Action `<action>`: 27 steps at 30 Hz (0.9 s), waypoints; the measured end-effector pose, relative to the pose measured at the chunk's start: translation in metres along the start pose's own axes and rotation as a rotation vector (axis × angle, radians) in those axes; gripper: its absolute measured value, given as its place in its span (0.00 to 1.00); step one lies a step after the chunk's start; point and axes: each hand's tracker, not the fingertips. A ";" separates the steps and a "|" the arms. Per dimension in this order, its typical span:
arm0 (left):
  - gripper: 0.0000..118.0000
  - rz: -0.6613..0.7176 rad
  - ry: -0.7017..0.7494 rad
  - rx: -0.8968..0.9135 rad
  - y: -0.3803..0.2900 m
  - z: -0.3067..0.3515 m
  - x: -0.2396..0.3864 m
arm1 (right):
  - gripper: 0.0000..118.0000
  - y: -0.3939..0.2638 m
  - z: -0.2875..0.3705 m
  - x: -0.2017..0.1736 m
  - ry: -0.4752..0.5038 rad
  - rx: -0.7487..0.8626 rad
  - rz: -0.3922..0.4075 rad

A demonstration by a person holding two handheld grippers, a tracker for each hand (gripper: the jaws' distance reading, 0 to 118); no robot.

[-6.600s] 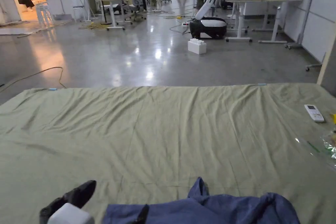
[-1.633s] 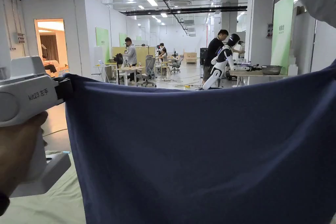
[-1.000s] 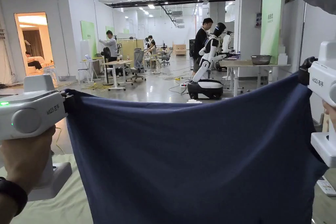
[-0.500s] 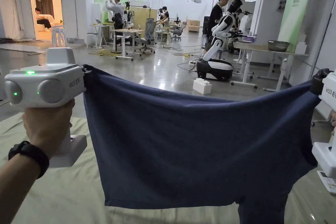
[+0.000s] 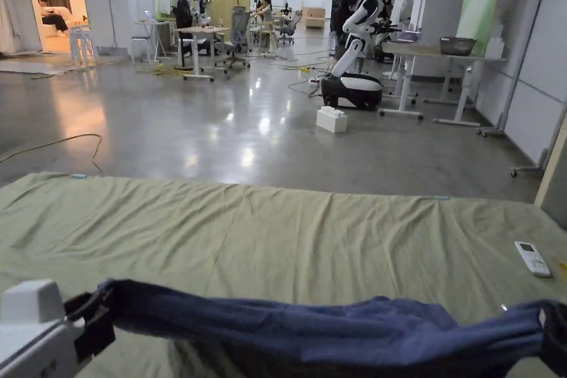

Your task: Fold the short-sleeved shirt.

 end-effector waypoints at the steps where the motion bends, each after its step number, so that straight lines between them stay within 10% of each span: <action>1: 0.05 -0.003 -0.016 0.007 -0.026 0.010 -0.007 | 0.08 -0.024 0.012 0.004 -0.014 -0.034 -0.002; 6: 0.05 0.061 -0.060 -0.099 -0.108 0.066 -0.034 | 0.08 -0.103 0.076 0.023 0.004 -0.250 -0.196; 20: 0.06 -0.059 -0.024 -0.479 -0.164 0.078 -0.071 | 0.08 -0.151 0.112 0.016 0.007 -0.513 -0.095; 24: 0.27 -0.061 -0.026 -0.512 -0.176 0.069 -0.079 | 0.11 -0.158 0.106 0.016 0.009 -0.607 -0.048; 27: 0.84 -0.001 0.017 -0.503 -0.173 0.075 -0.084 | 0.58 -0.168 0.111 0.022 -0.001 -0.630 -0.063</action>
